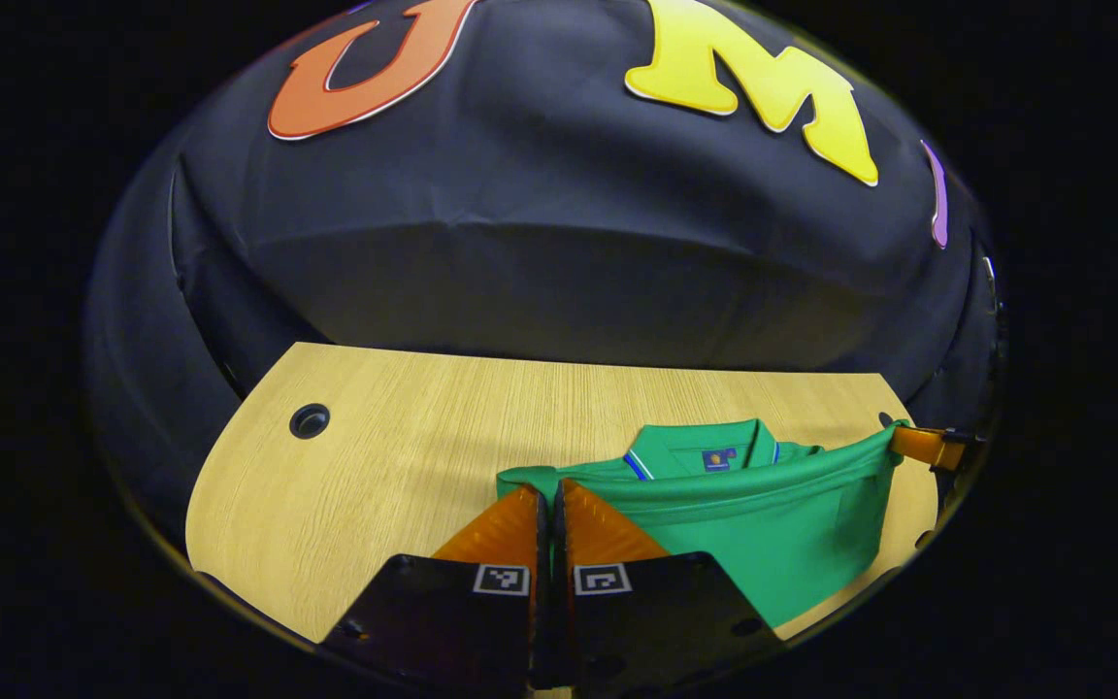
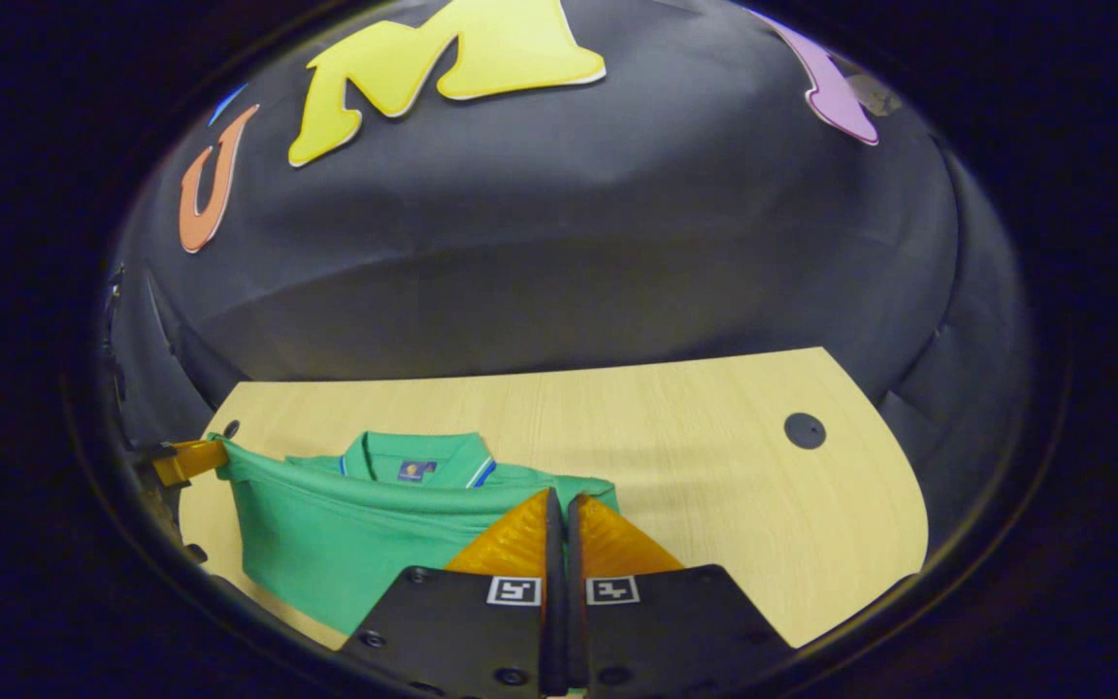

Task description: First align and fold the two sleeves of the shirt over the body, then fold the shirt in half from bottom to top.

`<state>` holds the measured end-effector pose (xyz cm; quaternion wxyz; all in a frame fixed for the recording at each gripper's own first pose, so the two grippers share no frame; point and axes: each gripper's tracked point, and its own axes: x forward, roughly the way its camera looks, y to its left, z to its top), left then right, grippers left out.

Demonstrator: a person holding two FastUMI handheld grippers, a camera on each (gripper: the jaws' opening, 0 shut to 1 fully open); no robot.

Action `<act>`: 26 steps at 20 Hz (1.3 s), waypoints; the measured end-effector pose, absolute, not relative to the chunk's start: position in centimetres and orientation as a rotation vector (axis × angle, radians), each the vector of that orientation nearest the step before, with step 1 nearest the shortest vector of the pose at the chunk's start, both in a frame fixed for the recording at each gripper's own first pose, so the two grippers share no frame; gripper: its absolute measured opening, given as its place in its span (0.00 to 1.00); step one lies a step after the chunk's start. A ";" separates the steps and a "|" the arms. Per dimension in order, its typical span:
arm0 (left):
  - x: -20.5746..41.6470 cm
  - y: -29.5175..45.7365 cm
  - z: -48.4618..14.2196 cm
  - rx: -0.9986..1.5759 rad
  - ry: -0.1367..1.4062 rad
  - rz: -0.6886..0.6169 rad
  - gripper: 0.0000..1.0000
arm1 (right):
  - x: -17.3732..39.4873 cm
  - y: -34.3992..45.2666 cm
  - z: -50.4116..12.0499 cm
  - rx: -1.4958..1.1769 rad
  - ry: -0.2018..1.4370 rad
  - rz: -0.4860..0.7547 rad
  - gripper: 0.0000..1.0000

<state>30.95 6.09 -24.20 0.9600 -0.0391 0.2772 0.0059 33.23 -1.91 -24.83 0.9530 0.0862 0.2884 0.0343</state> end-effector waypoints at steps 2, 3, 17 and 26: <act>32.1 6.1 -24.9 -0.051 0.554 0.011 0.03 | 34.7 -1.6 -25.6 0.161 0.582 0.075 0.02; 32.6 6.0 -25.3 -0.044 0.549 0.009 0.03 | 35.4 -1.7 -26.2 0.145 0.581 0.069 0.02; 34.0 5.6 -29.9 -0.034 0.618 0.033 0.72 | 38.4 -1.9 -31.1 0.005 0.652 -0.007 0.38; 28.7 6.3 -21.4 -0.084 0.553 0.090 1.00 | 32.7 -2.6 -21.0 0.003 0.531 0.008 0.94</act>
